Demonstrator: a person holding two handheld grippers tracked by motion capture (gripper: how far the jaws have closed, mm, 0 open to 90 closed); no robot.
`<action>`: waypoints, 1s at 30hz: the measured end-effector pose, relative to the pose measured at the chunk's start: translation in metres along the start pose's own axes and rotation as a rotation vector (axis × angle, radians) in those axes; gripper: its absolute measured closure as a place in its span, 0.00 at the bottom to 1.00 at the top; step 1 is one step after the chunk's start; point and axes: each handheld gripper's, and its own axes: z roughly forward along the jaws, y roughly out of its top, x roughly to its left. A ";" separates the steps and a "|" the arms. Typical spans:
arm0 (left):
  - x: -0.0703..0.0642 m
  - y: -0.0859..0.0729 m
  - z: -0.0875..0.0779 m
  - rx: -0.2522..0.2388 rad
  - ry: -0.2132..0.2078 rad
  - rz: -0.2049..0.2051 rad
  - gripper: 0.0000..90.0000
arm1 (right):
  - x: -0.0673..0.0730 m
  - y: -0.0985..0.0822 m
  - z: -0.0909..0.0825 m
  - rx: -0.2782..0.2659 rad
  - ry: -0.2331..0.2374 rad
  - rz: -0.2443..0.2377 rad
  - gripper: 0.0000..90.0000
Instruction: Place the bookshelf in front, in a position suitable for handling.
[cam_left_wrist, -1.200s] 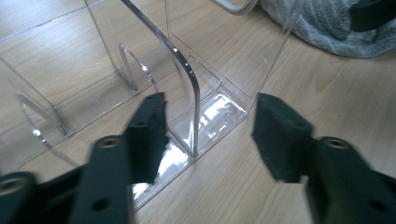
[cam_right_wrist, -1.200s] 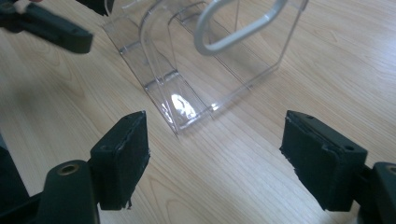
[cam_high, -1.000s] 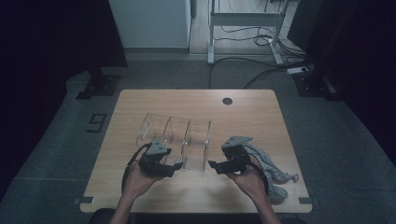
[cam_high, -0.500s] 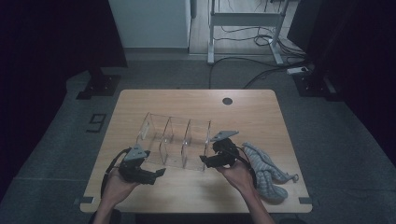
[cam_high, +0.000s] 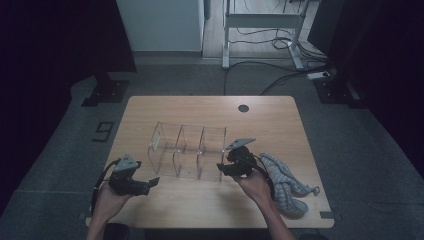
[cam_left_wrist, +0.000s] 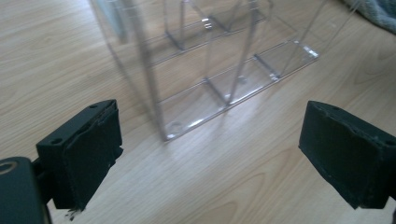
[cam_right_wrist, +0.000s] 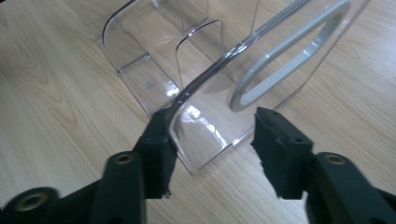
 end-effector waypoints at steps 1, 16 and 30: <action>0.003 -0.002 0.000 -0.002 0.006 -0.012 0.07 | -0.001 0.000 -0.001 0.000 -0.006 0.002 0.57; 0.018 -0.003 0.005 0.004 0.015 -0.068 0.02 | -0.033 -0.011 -0.016 -0.010 -0.051 0.071 0.86; 0.018 0.020 0.022 -0.003 0.002 -0.012 0.05 | -0.051 -0.022 -0.029 -0.009 -0.087 0.090 0.94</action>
